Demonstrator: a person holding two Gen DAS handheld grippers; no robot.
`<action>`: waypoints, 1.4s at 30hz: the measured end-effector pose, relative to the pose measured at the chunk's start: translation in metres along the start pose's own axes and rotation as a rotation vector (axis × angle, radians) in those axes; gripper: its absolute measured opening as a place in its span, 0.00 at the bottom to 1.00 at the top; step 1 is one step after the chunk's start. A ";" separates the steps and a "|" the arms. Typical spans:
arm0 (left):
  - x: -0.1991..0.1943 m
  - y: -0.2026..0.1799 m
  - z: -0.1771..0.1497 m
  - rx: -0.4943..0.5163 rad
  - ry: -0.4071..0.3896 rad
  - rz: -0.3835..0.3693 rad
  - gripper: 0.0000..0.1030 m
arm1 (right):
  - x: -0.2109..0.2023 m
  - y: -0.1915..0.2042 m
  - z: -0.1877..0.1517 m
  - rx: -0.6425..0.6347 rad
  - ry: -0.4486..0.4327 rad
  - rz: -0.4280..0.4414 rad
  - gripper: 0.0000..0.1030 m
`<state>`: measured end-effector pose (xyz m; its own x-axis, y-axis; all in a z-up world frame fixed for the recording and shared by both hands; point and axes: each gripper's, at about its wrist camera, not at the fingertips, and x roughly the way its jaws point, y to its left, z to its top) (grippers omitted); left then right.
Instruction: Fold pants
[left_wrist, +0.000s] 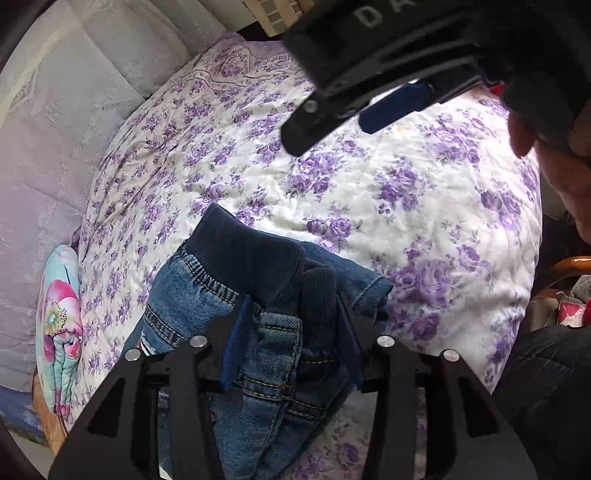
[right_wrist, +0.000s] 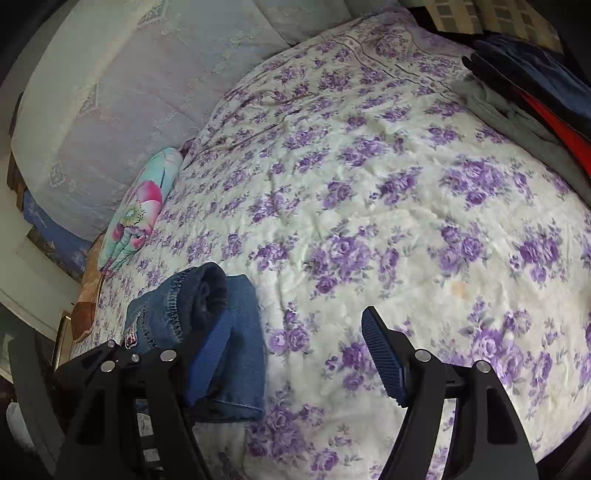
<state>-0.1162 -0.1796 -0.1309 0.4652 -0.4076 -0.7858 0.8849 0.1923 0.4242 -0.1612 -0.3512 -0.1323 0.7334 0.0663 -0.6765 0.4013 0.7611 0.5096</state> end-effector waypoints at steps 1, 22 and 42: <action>-0.006 0.007 -0.001 -0.023 -0.007 -0.023 0.51 | -0.003 0.008 0.002 -0.028 -0.003 0.009 0.72; 0.010 0.097 -0.095 -0.436 0.095 0.033 0.87 | 0.054 0.100 -0.046 -0.521 0.204 -0.220 0.71; 0.013 0.116 -0.105 -0.543 0.131 -0.097 0.96 | 0.058 0.150 -0.020 -0.572 0.123 -0.043 0.28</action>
<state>-0.0052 -0.0692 -0.1393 0.3495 -0.3385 -0.8736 0.7916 0.6055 0.0821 -0.0693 -0.2203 -0.1059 0.6407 0.0761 -0.7640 0.0442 0.9898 0.1357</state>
